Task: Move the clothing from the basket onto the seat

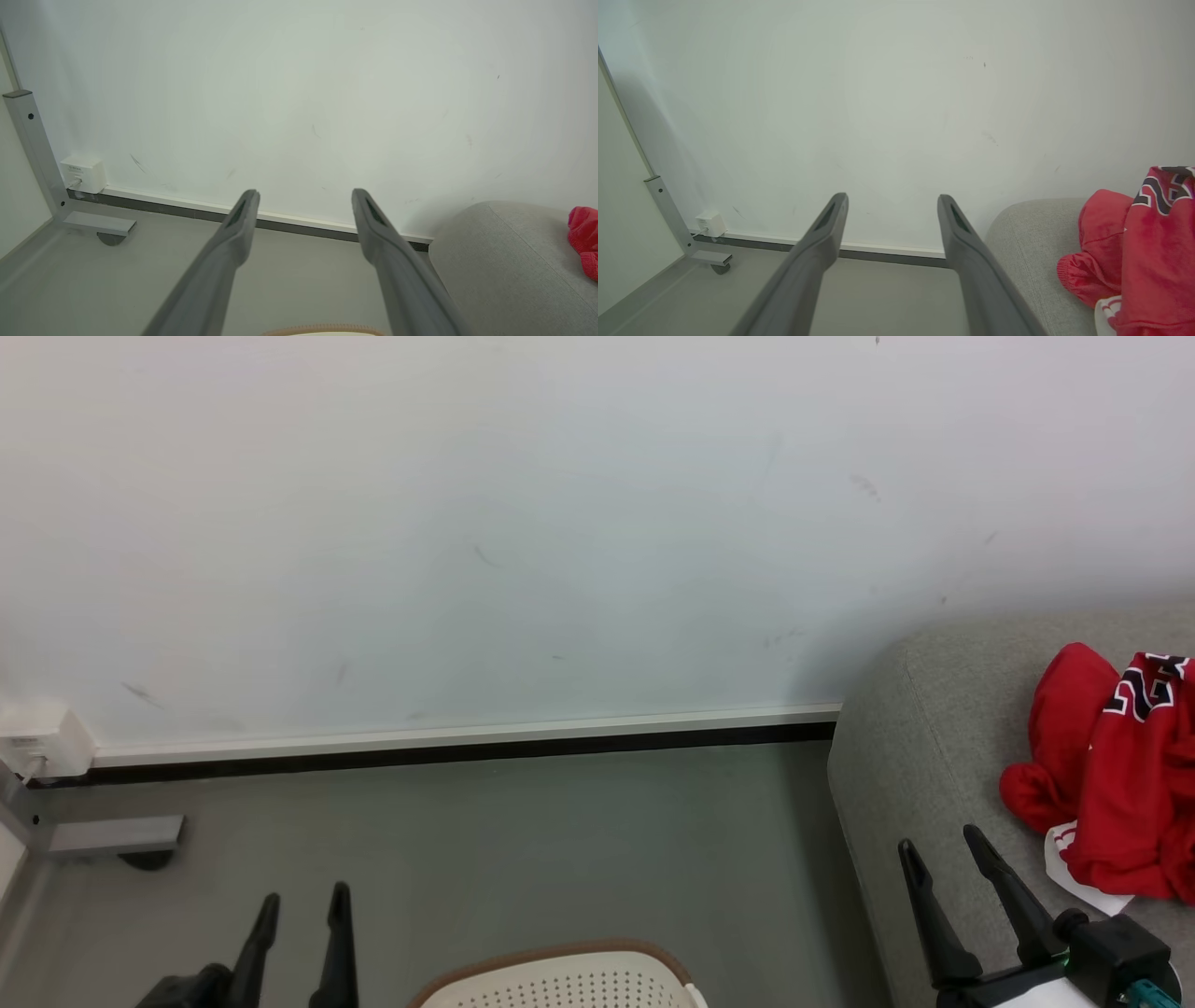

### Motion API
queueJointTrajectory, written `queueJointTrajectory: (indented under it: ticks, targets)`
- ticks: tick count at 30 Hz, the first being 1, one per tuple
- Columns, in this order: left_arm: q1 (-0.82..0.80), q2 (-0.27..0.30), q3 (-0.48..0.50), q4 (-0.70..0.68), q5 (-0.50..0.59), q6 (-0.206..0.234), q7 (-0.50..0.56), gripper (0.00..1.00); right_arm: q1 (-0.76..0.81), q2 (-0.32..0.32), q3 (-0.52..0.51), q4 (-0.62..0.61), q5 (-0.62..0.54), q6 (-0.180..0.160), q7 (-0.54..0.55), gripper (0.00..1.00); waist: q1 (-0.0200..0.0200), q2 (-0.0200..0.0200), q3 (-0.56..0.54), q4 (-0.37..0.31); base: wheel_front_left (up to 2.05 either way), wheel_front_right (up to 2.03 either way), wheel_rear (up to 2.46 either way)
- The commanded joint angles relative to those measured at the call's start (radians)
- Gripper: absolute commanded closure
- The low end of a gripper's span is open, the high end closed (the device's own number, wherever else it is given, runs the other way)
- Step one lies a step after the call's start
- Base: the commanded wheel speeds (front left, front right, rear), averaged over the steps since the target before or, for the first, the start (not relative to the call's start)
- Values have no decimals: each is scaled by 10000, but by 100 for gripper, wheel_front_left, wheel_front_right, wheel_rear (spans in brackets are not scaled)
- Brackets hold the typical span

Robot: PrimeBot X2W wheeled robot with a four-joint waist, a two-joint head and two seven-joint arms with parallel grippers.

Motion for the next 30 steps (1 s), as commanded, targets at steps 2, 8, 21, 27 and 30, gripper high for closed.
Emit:
queueJointTrajectory:
  ticks: [2, 8, 21, 27, 30]
  targets:
    - [-10, -16, 19, 36, -6, -62, 4, 100, 4, 21, -8, -2, 8, 0, 2, 100, 0, 0, -4, 1, 0, 0, 0]
    - [-5, -66, 120, 410, -501, -95, 248, 100, 219, 199, -110, 223, 496, 1, 166, 100, 0, 0, 5, 23, 0, 0, 0]
    - [-208, -92, 233, 155, -2779, -62, 846, 100, 70, 361, -694, 264, 2562, -1, 741, 100, 0, 0, 50, 129, 0, 0, 0]
    - [-245, -100, 268, -20, -3571, -1, 1043, 100, 20, 413, -879, 269, 3282, -2, 929, 100, 0, 0, 69, 170, 0, 0, 0]
    - [-268, -104, 292, -108, -4015, 35, 1160, 100, -6, 441, -984, 271, 3704, -3, 1031, 100, 0, 0, 81, 194, 0, 0, 0]
